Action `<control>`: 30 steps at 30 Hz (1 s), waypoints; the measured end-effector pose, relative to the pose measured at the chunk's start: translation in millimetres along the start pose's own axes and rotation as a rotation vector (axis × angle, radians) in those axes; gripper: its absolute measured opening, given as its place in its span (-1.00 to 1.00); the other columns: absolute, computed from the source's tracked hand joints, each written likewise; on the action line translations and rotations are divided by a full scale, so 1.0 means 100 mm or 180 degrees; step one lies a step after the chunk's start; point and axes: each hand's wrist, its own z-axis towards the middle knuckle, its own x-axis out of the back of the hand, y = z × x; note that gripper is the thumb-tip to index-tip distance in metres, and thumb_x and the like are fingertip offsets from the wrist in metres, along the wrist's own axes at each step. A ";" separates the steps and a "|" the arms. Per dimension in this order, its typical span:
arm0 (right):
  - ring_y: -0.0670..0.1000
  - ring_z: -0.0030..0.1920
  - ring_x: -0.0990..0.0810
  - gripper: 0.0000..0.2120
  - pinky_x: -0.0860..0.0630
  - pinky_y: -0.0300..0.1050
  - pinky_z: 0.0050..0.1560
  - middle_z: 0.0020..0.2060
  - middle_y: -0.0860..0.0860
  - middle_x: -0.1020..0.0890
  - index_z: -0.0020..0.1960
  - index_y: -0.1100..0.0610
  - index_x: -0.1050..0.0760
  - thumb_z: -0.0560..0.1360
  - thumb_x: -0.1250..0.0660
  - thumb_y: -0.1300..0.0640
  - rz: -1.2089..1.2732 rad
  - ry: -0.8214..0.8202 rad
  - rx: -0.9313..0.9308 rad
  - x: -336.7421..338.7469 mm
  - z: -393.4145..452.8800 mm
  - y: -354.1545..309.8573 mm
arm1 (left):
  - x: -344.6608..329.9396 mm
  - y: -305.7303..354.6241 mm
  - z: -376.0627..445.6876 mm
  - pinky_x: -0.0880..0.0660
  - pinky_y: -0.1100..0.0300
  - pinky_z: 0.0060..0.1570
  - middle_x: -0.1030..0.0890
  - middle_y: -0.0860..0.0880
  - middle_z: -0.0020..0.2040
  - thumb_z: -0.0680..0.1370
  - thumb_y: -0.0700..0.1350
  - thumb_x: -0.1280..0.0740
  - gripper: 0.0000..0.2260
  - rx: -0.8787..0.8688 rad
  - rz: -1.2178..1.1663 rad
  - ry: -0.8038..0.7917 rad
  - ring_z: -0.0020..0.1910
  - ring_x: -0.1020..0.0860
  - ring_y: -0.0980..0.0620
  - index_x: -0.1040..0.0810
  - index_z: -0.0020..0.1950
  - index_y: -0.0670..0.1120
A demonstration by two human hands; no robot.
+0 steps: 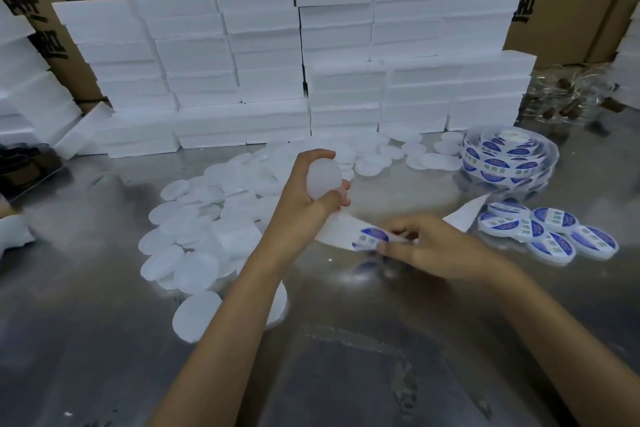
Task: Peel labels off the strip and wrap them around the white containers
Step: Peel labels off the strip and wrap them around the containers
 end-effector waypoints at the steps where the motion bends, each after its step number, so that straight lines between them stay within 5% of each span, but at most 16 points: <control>1: 0.11 -0.11 -0.68 -0.92 -0.52 -0.22 -0.12 -0.14 0.04 -0.71 -0.05 0.03 -0.67 0.56 -0.39 0.12 0.0385 0.0131 -0.0098 0.00 0.01 -0.01 | -0.01 -0.02 -0.01 -0.63 0.19 -0.12 -0.66 -0.08 0.11 0.54 -0.29 -0.39 -0.56 -0.0050 0.0137 -0.0066 0.00 -0.68 0.03 -0.43 0.24 0.20; 3: 0.16 -0.06 -0.70 -0.90 -0.61 -0.01 -0.03 -0.11 0.06 -0.73 0.02 0.10 -0.67 0.57 -0.38 0.17 0.0858 0.0167 -0.0157 0.01 0.00 -0.02 | -0.02 -0.08 -0.03 -0.60 0.26 -0.19 -0.66 -0.03 0.07 0.53 -0.26 -0.43 -0.54 -0.0050 0.0232 -0.0191 0.00 -0.67 0.07 -0.41 0.23 0.23; 7: -0.17 -0.22 -0.65 -0.85 -0.50 -0.38 -0.25 -0.18 -0.08 -0.73 0.09 0.14 -0.66 0.57 -0.36 0.23 0.1106 0.0169 0.0054 -0.06 -0.03 -0.04 | -0.04 -0.16 -0.05 -0.62 0.23 -0.12 -0.68 -0.02 0.05 0.54 -0.27 -0.42 -0.55 0.0010 0.0164 -0.0206 0.01 -0.68 0.08 -0.40 0.21 0.23; 9: -0.15 -0.20 -0.67 -0.86 -0.54 -0.36 -0.26 -0.19 -0.09 -0.72 0.06 0.11 -0.65 0.55 -0.37 0.26 0.1193 0.0412 0.0078 -0.11 -0.03 -0.05 | -0.05 -0.17 -0.05 -0.64 0.16 -0.07 -0.67 -0.06 0.09 0.54 -0.27 -0.43 -0.55 0.0014 0.0130 -0.0157 0.05 -0.68 0.02 -0.40 0.20 0.23; 12: -0.08 -0.06 -0.69 -0.70 -0.64 -0.16 -0.08 -0.09 -0.10 -0.70 0.14 -0.09 -0.51 0.52 -0.41 0.24 0.0794 0.0909 0.0216 -0.20 -0.03 -0.05 | -0.06 -0.17 -0.04 -0.58 0.35 -0.18 -0.64 0.13 0.05 0.53 -0.23 -0.46 -0.55 -0.0023 0.0264 -0.0098 0.00 -0.66 0.15 -0.40 0.19 0.25; 15: -0.20 0.03 -0.62 -0.63 -0.58 -0.34 -0.02 0.01 -0.22 -0.64 0.19 -0.23 -0.47 0.54 -0.39 0.19 0.0189 0.1088 0.0602 -0.26 -0.05 -0.09 | -0.04 -0.16 -0.06 -0.49 0.49 -0.21 -0.46 0.29 0.13 0.52 -0.17 -0.47 -0.57 -0.0077 0.0411 -0.0100 0.06 -0.55 0.21 -0.40 0.21 0.25; 18: -0.24 0.09 -0.55 -0.67 -0.49 -0.44 0.06 0.04 -0.31 -0.57 0.16 -0.24 -0.48 0.55 -0.38 0.17 -0.0269 0.1269 0.0875 -0.27 -0.06 -0.11 | -0.04 -0.17 -0.08 -0.45 0.53 -0.21 -0.43 0.27 0.15 0.53 -0.16 -0.47 -0.57 -0.0090 0.0445 -0.0170 0.07 -0.49 0.25 -0.40 0.19 0.27; 22: -0.12 0.01 -0.58 -0.81 -0.56 -0.21 0.04 0.01 -0.19 -0.60 0.12 -0.04 -0.58 0.55 -0.38 0.18 -0.0390 0.1415 0.1036 -0.27 -0.06 -0.12 | -0.06 -0.17 -0.08 -0.43 0.55 -0.21 -0.46 0.26 0.11 0.52 -0.13 -0.48 -0.59 -0.0075 0.0438 -0.0203 -0.03 -0.47 0.46 -0.41 0.20 0.24; 26: -0.08 0.02 -0.55 -0.85 -0.55 -0.05 -0.06 0.06 -0.13 -0.52 0.02 0.03 -0.59 0.51 -0.41 0.23 -0.0450 0.1597 0.1194 -0.27 -0.06 -0.16 | -0.06 -0.19 -0.07 -0.43 0.56 -0.19 -0.56 0.38 -0.04 0.52 -0.18 -0.47 -0.59 -0.0105 0.0521 -0.0116 -0.02 -0.54 0.35 -0.42 0.27 0.11; 30: -0.12 0.21 -0.43 -0.87 -0.48 -0.18 0.14 0.16 -0.09 -0.50 -0.02 0.06 -0.57 0.47 -0.43 0.23 -0.0381 0.1807 0.1129 -0.27 -0.08 -0.20 | -0.06 -0.26 -0.05 -0.42 0.60 -0.20 -0.49 0.33 0.02 0.54 -0.12 -0.47 -0.56 -0.0011 0.0895 0.0149 0.03 -0.50 0.21 -0.35 0.28 0.20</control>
